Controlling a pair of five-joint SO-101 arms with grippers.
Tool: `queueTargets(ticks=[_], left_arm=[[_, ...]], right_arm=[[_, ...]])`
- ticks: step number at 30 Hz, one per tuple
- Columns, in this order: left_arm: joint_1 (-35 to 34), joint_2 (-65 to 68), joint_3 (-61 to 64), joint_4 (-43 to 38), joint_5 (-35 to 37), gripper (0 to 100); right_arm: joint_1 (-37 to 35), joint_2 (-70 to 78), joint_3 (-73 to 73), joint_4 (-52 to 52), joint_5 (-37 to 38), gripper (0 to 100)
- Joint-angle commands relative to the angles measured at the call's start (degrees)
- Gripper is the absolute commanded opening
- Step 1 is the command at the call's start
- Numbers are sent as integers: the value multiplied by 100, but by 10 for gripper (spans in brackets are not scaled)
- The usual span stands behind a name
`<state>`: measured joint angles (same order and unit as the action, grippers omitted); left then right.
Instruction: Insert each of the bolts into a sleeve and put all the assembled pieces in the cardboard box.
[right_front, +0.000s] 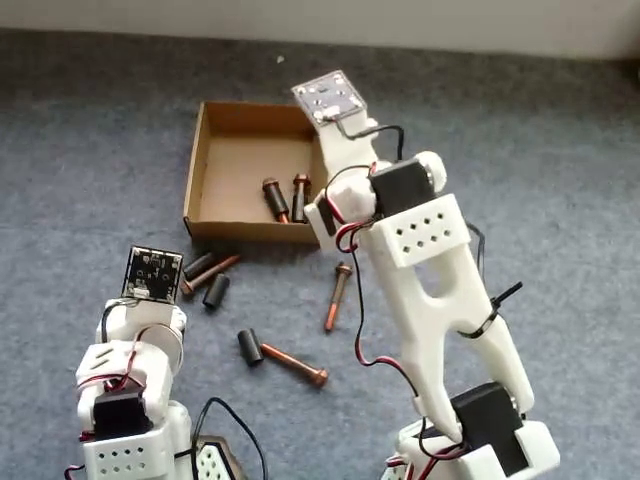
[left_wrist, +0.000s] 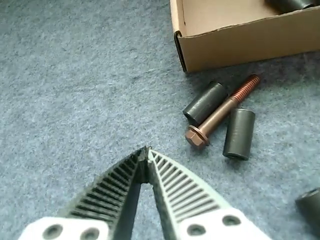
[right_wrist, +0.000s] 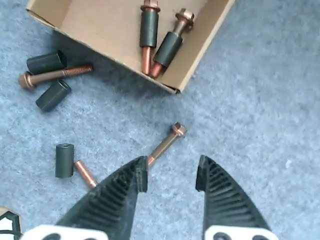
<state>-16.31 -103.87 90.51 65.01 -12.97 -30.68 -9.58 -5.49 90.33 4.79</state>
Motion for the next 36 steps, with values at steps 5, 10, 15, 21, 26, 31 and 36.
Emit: queueTargets(ticks=[5, 10, 15, 21, 26, 31, 36], left_arm=[[-497, -22, -330, -70, -35, 9], [-910, -22, -400, -132, 343, 10], [-1262, -22, -444, -132, 360, 11], [-1253, -22, -444, -132, 360, 11], [-1253, -22, -444, -132, 360, 11], [-1244, -22, -444, -132, 360, 11], [-1235, -22, -444, -132, 360, 11]], right_arm=[[-356, -286, 954, -66, -255, 152], [-875, -286, 1429, -532, -281, 152], [-1429, -286, 1815, -989, -818, 152], [-2114, -286, 2484, -1701, -1231, 152], [-2237, -374, 2905, -2220, -1240, 129], [-2431, -1446, 3626, -2659, -1240, 128], [-2571, -2088, 4523, -3538, -1231, 128]])
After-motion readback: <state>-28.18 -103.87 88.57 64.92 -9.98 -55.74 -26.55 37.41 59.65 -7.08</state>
